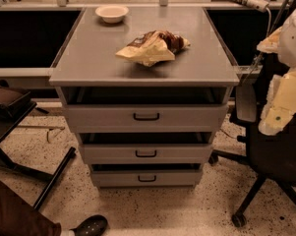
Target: Open top drawer
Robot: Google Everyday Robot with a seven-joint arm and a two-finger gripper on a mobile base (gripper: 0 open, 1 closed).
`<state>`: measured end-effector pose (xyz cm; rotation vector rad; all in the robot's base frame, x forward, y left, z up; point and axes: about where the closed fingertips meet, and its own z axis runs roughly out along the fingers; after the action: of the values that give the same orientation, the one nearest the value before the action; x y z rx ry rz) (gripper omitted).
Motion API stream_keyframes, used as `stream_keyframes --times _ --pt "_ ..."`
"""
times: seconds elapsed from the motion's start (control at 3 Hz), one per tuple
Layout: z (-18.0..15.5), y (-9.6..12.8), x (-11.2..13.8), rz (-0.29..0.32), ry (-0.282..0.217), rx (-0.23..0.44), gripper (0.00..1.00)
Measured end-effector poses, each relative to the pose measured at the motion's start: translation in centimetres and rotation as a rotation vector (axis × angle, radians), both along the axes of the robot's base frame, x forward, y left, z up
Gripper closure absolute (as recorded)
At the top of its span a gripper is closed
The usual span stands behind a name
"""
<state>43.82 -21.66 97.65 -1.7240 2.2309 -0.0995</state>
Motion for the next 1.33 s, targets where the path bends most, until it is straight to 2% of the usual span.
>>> stream_keyframes --times 0.33,0.67,1.0,1.33 --pt "0.0 0.0 0.0 0.0 0.0 0.0 0.0" --pt "-1.4 2.3 -1.3 0.012 0.013 0.016 0.0" --pt "-2.6 8.8 -4.8 0.02 -0.016 0.096 0.0" --pt "-4.9 18.0 -8.9 0.073 -0.033 0.207 0.0"
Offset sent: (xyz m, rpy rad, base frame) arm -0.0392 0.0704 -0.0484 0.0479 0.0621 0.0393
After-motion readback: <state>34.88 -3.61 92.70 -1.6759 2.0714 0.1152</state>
